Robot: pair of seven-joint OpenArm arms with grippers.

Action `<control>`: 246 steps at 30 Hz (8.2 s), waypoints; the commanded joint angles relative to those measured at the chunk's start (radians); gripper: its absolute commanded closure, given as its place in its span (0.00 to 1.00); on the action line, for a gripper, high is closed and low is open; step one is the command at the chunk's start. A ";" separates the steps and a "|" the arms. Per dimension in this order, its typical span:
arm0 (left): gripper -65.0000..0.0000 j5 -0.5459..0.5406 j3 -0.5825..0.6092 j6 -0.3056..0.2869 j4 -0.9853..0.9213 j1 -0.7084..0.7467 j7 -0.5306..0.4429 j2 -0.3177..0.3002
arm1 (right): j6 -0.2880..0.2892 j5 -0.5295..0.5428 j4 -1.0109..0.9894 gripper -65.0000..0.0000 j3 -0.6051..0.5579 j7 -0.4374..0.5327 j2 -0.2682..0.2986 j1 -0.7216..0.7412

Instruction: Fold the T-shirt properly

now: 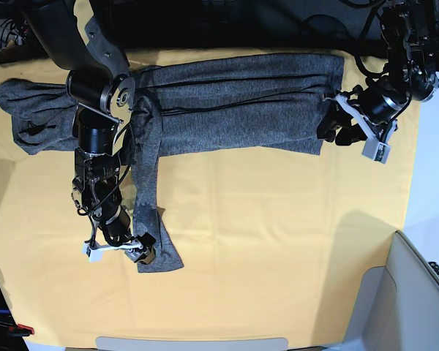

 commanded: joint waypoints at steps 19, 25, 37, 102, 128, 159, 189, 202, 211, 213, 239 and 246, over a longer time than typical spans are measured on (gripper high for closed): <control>0.58 -0.011 -0.005 -0.004 0.016 -0.003 -0.015 -0.014 | 0.005 -0.050 0.177 1.00 -0.204 -0.088 -0.019 -0.058; 0.58 -0.011 -0.005 -0.004 0.016 -0.003 -0.015 -0.014 | 0.000 -0.054 0.731 1.00 -0.467 -0.223 -0.041 -0.342; 0.58 -0.011 -0.007 -0.004 0.016 -0.003 -0.015 -0.014 | -0.003 -0.478 1.268 1.00 -0.971 -0.286 -0.048 -0.744; 0.58 -0.013 -0.126 -0.003 0.017 0.067 -0.015 -0.012 | -0.284 -0.576 1.153 0.95 -1.062 -0.298 -0.126 -0.813; 0.58 -0.014 -0.129 -0.004 -0.132 0.064 -0.026 -0.012 | 0.095 0.226 1.231 0.95 -0.712 -0.435 -0.056 -0.658; 0.53 -0.125 -0.189 -0.237 -0.411 -0.063 0.183 -0.014 | 0.098 0.237 1.291 0.94 -0.008 -0.441 0.081 -0.828; 0.44 -0.316 -0.198 -0.240 -0.551 -0.117 0.365 0.037 | 0.098 0.237 1.205 0.94 0.021 -0.440 0.076 -0.825; 0.44 -0.316 -0.122 -0.237 -0.563 -0.118 0.341 0.084 | 0.098 0.237 1.205 0.94 0.021 -0.440 0.076 -0.841; 0.44 -0.319 -0.122 -0.237 -0.563 -0.118 0.345 0.086 | 0.098 0.237 1.205 0.94 0.020 -0.440 0.076 -0.841; 0.44 -0.319 -0.120 -0.237 -0.563 -0.117 0.348 0.087 | 0.098 0.237 1.205 0.94 0.020 -0.440 0.076 -0.841; 0.63 -0.321 -0.042 -0.240 -0.563 -0.117 0.345 0.121 | 0.098 0.237 1.202 0.94 0.018 -0.441 0.076 -0.842; 0.95 -0.321 -0.042 -0.240 -0.563 -0.143 0.350 0.123 | 0.098 0.237 1.204 0.94 0.021 -0.441 0.078 -0.842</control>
